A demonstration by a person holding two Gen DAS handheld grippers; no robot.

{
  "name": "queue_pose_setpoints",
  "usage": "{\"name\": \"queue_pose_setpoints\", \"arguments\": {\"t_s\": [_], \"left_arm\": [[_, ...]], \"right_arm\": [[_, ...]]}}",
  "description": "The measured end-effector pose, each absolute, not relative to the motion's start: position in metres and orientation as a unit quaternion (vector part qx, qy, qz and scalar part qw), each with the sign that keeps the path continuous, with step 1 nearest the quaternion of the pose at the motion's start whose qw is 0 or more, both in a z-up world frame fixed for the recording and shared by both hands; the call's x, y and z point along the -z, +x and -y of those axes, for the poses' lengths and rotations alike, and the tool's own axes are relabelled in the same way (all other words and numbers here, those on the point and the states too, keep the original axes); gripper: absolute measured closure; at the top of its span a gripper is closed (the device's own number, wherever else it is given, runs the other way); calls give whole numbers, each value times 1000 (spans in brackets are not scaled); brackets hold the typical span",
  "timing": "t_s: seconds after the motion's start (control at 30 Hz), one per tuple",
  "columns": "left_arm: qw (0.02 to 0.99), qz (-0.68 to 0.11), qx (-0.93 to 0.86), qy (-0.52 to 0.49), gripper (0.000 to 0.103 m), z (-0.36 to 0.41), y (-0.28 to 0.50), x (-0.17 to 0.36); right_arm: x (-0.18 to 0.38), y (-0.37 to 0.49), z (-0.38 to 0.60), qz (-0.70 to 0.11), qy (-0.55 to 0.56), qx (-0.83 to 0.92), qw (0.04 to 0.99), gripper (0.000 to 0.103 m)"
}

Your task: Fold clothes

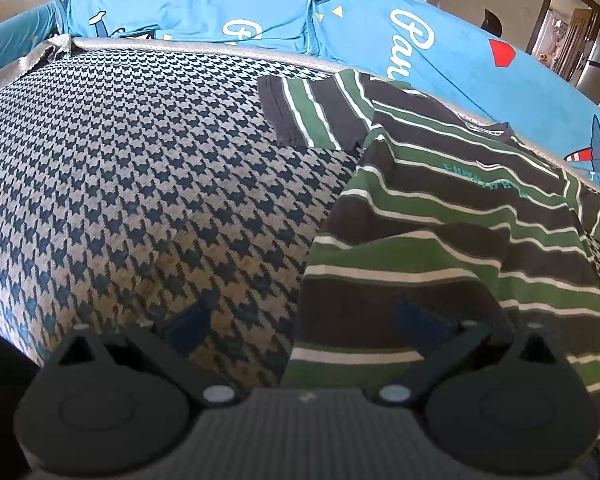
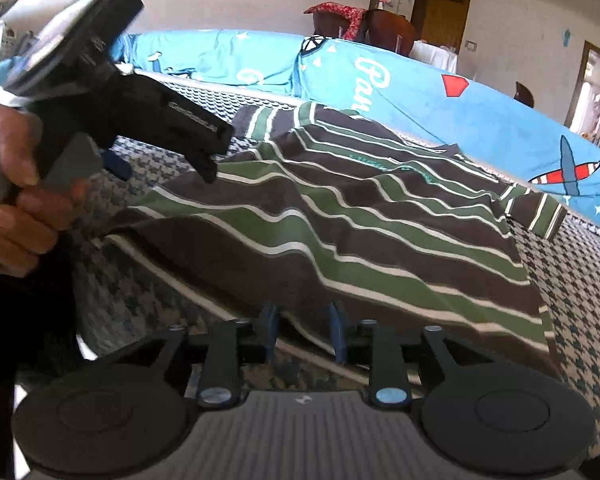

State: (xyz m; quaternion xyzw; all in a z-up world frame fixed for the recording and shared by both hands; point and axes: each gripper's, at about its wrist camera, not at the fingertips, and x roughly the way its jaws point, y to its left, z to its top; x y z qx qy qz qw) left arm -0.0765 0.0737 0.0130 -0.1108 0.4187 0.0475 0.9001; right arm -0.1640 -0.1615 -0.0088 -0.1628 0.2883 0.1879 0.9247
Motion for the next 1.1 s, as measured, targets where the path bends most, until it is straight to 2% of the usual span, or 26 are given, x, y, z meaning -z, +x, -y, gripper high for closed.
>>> {"name": "queue_pose_setpoints", "arguments": {"t_s": [0.07, 0.1, 0.2, 0.37, 0.57, 0.77, 1.0, 1.1], "left_arm": [[900, -419, -49, -110, 0, -74, -76, -13], [900, -419, -50, -109, 0, -74, -76, -13], [900, -419, -53, -109, 0, -74, -76, -13], [900, -420, -55, -104, 0, -73, -76, -13], [898, -429, -49, -87, 0, -67, -76, -9], [897, -434, -53, -59, 0, -58, -77, -5], [897, -437, -57, -42, 0, -54, -79, -2], [897, -437, -57, -41, 0, -54, -79, -2]], "right_arm": [[11, -159, 162, -293, -156, -185, 925, 81], [11, -158, 163, -296, -149, -185, 925, 94], [7, -160, 169, -297, -135, -188, 926, 98], [-2, -173, 176, -298, -124, -215, 922, 98], [10, -174, 165, -324, -170, -219, 904, 98], [4, -175, 172, -333, -143, -216, 907, 96], [-11, -185, 187, -312, -107, -207, 921, 91], [-16, -184, 198, -303, -88, -175, 933, 85]]}}
